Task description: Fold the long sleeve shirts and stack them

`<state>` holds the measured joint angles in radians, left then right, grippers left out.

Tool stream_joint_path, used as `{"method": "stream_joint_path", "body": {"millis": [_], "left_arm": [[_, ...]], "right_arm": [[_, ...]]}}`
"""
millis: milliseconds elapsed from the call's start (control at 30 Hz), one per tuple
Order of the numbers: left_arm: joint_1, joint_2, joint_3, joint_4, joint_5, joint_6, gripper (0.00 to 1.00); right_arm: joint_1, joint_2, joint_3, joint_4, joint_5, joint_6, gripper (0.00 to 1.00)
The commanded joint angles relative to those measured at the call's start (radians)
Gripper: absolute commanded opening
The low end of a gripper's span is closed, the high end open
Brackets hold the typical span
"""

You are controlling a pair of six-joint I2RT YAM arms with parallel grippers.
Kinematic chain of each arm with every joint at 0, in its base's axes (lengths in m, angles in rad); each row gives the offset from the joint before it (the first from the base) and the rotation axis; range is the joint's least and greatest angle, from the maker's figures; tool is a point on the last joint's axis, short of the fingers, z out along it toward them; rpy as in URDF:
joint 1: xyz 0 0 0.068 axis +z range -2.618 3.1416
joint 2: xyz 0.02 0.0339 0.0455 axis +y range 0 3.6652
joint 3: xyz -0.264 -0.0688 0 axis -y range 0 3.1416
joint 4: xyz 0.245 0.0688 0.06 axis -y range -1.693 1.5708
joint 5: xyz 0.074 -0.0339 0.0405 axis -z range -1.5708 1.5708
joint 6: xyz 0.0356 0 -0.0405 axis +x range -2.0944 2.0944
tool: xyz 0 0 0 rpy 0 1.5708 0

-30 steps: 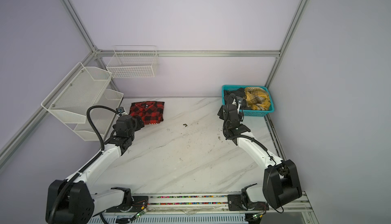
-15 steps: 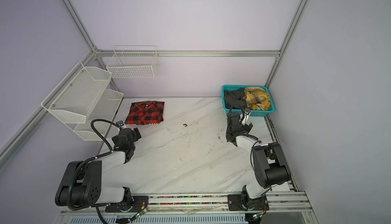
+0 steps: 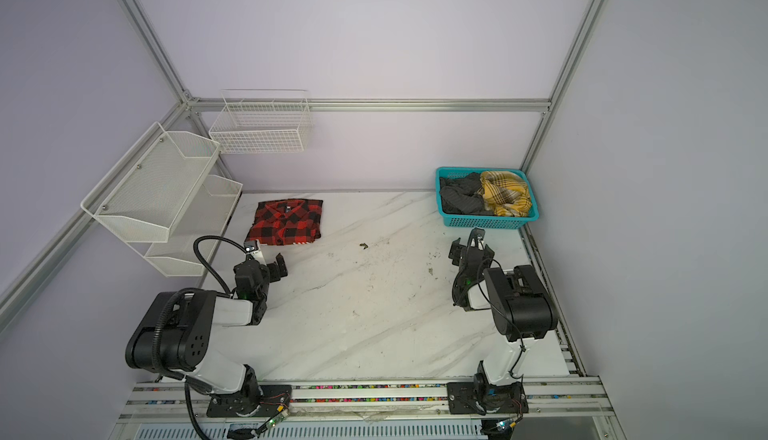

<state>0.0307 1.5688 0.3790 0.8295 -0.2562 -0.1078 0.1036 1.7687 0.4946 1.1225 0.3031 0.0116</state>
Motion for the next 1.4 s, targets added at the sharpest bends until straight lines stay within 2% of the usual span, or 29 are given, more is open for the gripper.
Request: {"method": "stream_joint_path", "body": {"millis": [0, 67, 1367], "left_arm": [[-0.004, -0.014, -0.007, 0.1, 0.029, 0.041, 1.0], [-0.005, -0.003, -0.018, 0.142, 0.033, 0.053, 1.0], [-0.017, -0.006, -0.009, 0.125, 0.021, 0.073, 1.0]], "right_arm": [[-0.013, 0.017, -0.017, 0.188, -0.159, -0.058, 0.97], [-0.016, 0.019, -0.014, 0.186, -0.161, -0.054, 0.97], [-0.016, 0.013, -0.025, 0.203, -0.152, -0.061, 0.97]]}}
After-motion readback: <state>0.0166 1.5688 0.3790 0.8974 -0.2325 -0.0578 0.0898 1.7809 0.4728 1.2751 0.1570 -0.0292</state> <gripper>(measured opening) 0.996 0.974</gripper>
